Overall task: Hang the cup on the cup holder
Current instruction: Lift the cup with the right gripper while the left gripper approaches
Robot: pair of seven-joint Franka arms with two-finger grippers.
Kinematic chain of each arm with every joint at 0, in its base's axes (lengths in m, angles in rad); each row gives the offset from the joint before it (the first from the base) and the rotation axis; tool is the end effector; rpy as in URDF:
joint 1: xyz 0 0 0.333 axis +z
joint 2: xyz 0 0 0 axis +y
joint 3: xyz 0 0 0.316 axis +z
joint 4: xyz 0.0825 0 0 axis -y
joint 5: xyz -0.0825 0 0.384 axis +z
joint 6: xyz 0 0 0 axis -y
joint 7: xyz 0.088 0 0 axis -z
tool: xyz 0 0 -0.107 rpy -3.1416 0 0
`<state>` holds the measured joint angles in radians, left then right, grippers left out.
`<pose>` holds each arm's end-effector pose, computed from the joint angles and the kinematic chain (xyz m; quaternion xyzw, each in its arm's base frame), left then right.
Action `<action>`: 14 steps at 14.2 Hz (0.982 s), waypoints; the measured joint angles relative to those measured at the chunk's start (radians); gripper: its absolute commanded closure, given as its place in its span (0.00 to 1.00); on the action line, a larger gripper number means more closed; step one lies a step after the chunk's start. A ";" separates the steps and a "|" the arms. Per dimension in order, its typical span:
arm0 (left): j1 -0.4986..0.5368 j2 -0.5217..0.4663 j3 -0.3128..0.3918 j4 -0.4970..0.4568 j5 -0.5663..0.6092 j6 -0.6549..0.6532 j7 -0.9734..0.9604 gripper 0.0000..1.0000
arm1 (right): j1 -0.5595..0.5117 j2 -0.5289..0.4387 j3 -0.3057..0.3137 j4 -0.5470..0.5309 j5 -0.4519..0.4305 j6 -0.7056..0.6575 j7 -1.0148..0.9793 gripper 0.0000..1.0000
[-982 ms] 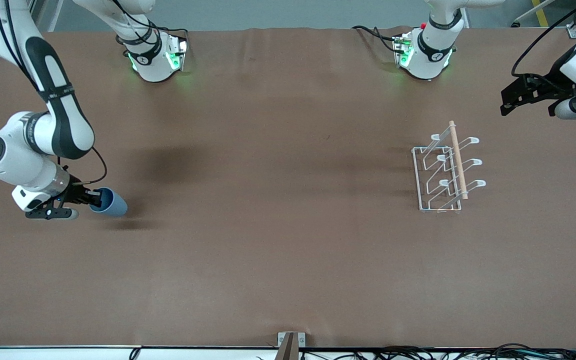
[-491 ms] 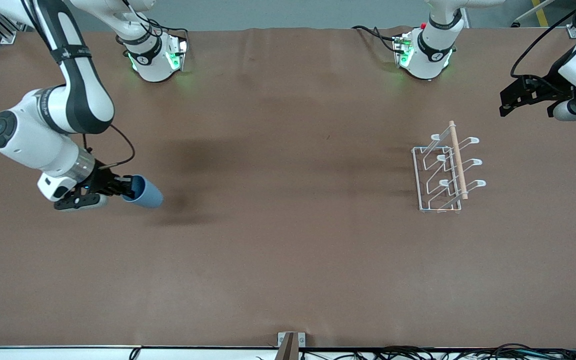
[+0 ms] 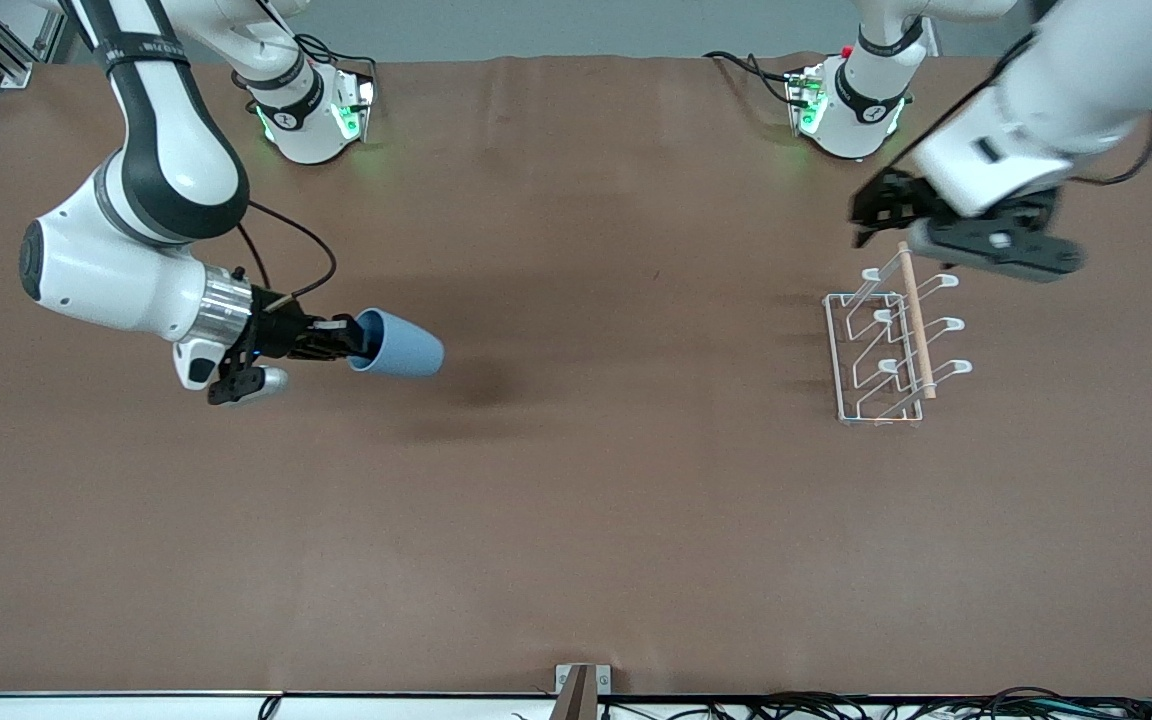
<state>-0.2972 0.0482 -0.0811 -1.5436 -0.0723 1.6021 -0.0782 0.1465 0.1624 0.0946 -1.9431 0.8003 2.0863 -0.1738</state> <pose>0.5295 -0.2173 0.6134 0.9882 -0.1484 -0.0035 0.0383 0.5732 0.1757 0.4121 -0.9389 0.0023 0.0214 0.3436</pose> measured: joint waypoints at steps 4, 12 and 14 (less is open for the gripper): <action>-0.153 0.057 -0.010 0.050 -0.031 0.075 0.009 0.00 | 0.074 0.005 0.001 0.006 0.263 -0.001 -0.004 0.99; -0.357 0.231 -0.026 0.209 -0.058 0.249 0.179 0.00 | 0.132 0.099 -0.008 0.110 0.424 -0.223 -0.007 0.99; -0.360 0.269 -0.028 0.225 -0.058 0.292 0.273 0.00 | 0.131 0.130 -0.011 0.142 0.435 -0.277 -0.008 0.99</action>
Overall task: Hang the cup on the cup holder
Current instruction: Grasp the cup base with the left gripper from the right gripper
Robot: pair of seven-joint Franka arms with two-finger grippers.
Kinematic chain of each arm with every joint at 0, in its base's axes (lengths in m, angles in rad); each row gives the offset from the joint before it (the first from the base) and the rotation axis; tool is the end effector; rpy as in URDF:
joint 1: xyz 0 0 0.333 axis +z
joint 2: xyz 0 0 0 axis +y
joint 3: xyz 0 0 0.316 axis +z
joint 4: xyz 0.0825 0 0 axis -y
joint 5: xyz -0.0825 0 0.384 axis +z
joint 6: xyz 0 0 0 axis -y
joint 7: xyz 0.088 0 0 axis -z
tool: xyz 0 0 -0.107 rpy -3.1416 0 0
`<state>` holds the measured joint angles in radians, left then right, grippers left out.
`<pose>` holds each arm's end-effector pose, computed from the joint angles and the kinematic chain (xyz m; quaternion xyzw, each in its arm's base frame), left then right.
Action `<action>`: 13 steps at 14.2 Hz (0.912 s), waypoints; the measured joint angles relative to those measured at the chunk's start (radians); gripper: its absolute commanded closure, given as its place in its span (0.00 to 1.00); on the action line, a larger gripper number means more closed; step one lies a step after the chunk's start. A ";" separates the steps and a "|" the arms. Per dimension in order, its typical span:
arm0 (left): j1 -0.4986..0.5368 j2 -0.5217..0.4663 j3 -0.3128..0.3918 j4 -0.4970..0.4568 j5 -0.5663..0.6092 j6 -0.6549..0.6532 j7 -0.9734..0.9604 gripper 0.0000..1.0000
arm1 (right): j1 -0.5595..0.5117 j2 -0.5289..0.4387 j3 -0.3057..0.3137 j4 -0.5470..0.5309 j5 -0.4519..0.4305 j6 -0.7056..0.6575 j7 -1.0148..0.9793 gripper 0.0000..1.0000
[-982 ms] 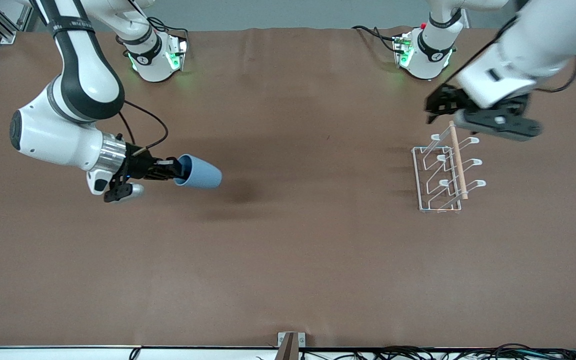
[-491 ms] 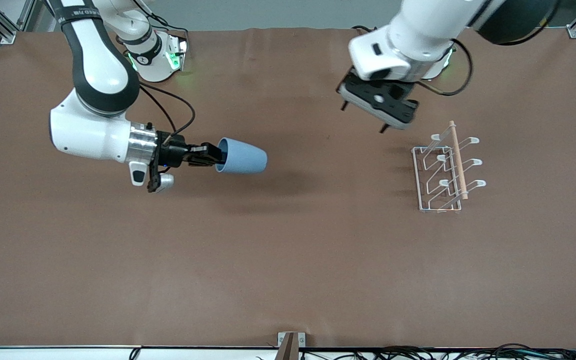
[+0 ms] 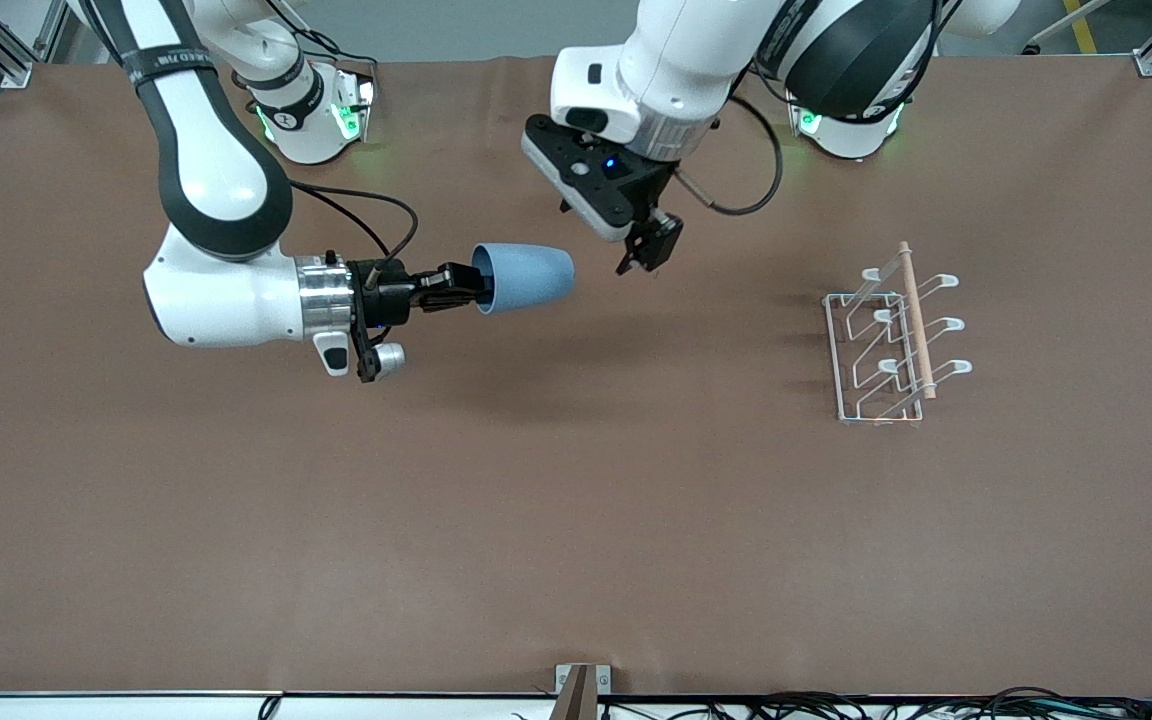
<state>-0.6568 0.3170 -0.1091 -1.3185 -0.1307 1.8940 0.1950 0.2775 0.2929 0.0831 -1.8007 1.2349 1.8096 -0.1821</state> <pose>0.4901 -0.4677 0.5861 0.8843 -0.4413 0.1016 0.1137 0.5601 0.2907 0.4148 -0.8287 -0.0074 0.1649 0.5349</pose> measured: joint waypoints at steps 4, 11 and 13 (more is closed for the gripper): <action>-0.008 0.036 -0.028 0.007 0.000 0.017 0.035 0.00 | -0.001 0.027 -0.003 0.024 0.070 -0.082 -0.002 0.97; -0.025 0.052 -0.032 0.008 0.000 0.017 0.050 0.00 | -0.002 0.029 -0.004 0.032 0.079 -0.095 -0.002 0.96; -0.029 0.066 -0.032 0.008 0.000 0.017 0.055 0.00 | -0.002 0.029 -0.004 0.033 0.080 -0.095 -0.002 0.96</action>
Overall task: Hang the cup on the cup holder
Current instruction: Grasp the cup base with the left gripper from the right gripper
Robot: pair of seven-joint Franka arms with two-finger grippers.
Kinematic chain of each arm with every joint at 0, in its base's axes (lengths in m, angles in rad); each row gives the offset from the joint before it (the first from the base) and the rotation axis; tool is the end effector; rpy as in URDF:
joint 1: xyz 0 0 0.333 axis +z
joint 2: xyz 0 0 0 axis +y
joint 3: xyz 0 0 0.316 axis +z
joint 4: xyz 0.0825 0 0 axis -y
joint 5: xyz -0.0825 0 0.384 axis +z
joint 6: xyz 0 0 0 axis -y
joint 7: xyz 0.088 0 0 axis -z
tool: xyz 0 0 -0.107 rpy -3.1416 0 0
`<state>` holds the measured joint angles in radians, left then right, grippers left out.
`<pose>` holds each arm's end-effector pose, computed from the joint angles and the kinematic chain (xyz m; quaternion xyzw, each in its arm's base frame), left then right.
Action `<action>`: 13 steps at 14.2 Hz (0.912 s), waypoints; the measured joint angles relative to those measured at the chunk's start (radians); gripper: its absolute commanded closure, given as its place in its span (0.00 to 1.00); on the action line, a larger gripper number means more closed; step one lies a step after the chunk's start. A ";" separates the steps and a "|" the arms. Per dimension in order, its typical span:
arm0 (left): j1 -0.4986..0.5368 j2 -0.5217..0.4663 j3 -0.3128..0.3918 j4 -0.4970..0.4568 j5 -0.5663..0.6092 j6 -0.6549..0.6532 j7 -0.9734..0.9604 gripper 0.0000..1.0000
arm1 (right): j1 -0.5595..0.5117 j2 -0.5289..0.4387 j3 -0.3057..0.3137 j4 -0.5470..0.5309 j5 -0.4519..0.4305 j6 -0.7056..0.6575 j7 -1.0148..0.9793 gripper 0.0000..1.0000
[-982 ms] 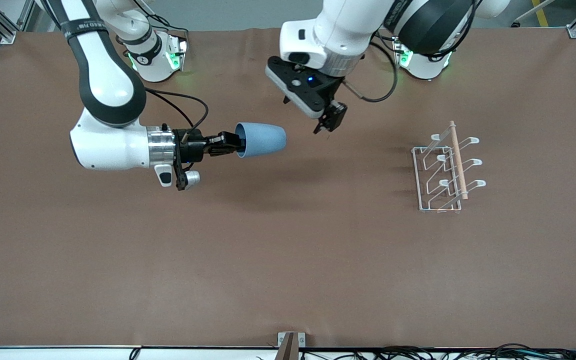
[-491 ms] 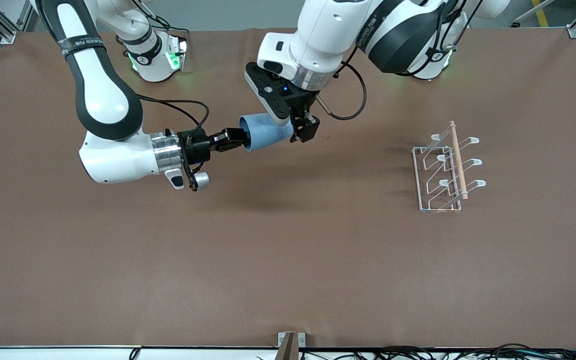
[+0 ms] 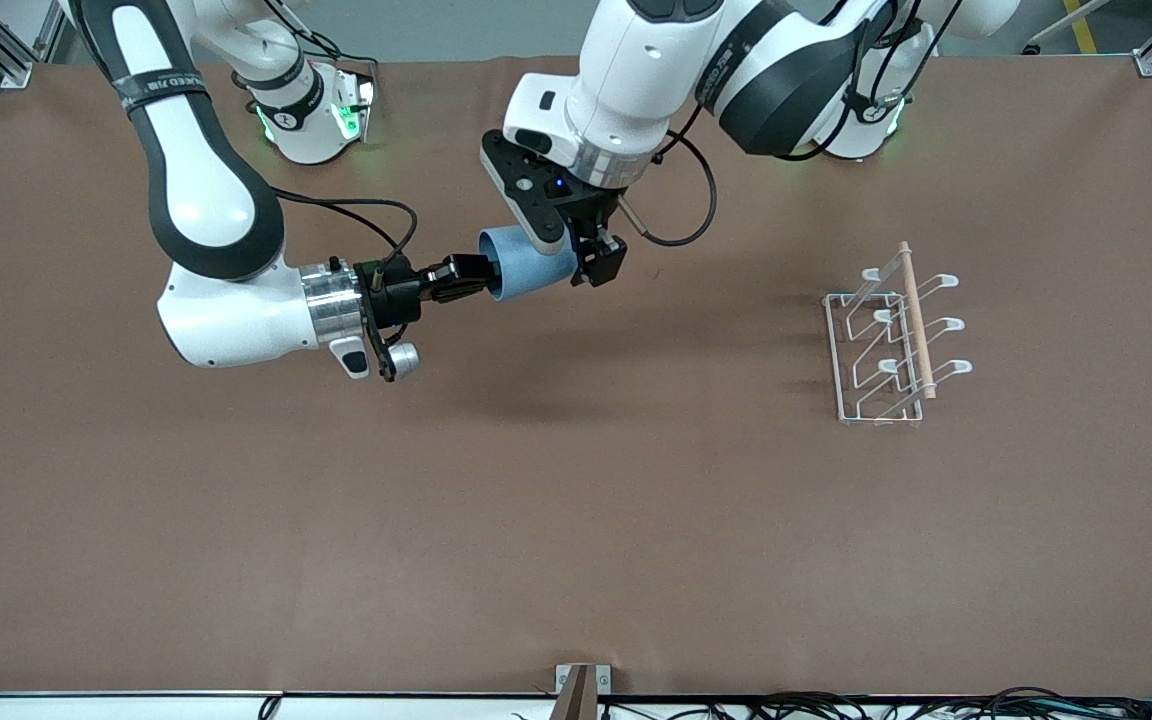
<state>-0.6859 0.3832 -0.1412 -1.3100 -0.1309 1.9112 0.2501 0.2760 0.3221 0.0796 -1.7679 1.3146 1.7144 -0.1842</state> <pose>0.4766 -0.5048 0.5480 0.8612 -0.4880 0.0803 0.1169 0.5609 0.2996 0.4192 -0.7950 -0.0143 0.1985 0.5730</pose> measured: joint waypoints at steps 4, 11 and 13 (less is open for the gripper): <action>-0.001 0.020 0.000 0.000 0.000 0.038 0.021 0.17 | 0.000 0.000 0.000 0.001 0.000 -0.001 0.000 0.95; -0.007 0.042 -0.005 0.000 0.000 0.092 0.037 0.69 | -0.004 0.009 -0.014 0.003 0.001 -0.007 -0.002 0.82; -0.008 0.046 -0.007 0.000 0.020 0.096 0.040 0.69 | -0.004 0.012 -0.014 0.004 0.001 -0.004 -0.002 0.00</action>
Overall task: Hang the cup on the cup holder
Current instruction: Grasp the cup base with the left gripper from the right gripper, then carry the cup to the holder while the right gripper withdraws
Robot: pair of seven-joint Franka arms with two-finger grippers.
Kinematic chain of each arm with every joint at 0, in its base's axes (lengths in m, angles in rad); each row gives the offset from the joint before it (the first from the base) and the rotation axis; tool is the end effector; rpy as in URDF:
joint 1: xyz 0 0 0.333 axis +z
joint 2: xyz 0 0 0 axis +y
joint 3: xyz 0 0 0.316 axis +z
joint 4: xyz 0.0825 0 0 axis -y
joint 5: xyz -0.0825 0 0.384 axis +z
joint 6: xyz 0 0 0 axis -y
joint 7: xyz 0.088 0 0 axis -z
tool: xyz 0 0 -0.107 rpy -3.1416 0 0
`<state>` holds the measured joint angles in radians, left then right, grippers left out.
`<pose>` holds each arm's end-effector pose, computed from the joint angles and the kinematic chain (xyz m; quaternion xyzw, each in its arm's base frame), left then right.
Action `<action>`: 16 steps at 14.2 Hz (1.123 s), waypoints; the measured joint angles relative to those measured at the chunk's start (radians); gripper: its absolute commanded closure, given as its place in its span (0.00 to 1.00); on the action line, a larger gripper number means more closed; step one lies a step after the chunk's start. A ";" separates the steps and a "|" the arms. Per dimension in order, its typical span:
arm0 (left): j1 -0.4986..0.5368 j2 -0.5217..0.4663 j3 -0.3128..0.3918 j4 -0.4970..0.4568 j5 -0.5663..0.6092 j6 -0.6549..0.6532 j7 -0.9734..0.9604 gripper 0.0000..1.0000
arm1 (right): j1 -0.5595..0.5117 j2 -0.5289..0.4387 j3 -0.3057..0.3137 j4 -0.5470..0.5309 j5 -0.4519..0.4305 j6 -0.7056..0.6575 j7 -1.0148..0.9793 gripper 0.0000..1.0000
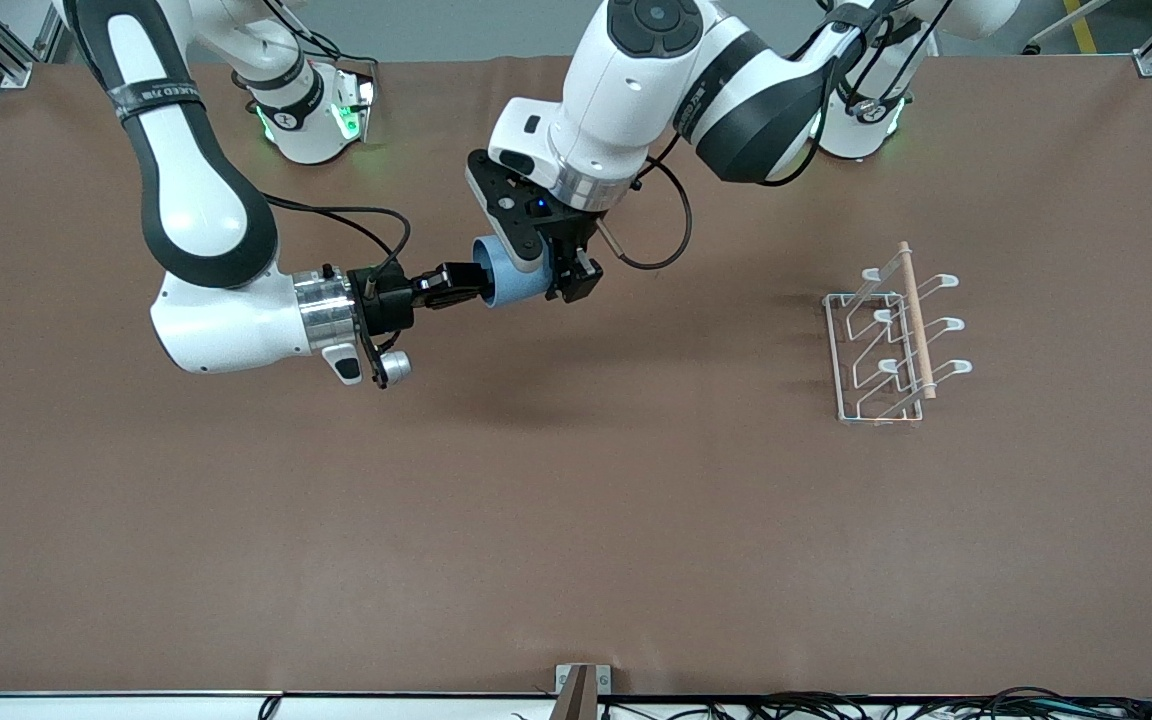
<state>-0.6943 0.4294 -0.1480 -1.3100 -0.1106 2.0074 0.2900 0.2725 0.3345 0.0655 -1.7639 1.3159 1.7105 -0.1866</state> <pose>0.4845 -0.5210 0.5263 0.8475 -0.5066 0.1079 0.1161 0.5670 0.2912 0.4129 -0.7953 -0.0066 0.1972 0.5732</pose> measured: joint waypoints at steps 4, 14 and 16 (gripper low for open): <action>0.002 0.017 0.007 0.000 0.079 -0.018 0.000 0.68 | -0.006 0.000 0.000 0.006 0.003 -0.022 0.000 0.00; 0.152 -0.016 0.030 0.023 0.300 -0.474 0.161 0.68 | -0.122 0.001 -0.068 -0.012 -0.393 -0.011 0.000 0.00; 0.192 -0.015 0.032 0.020 0.384 -0.553 0.224 0.68 | -0.130 0.000 -0.112 -0.011 -0.567 -0.003 0.000 0.00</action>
<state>-0.5022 0.4140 -0.1164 -1.2900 0.2731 1.4541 0.5139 0.1425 0.3345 -0.0464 -1.7751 0.7492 1.7078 -0.1861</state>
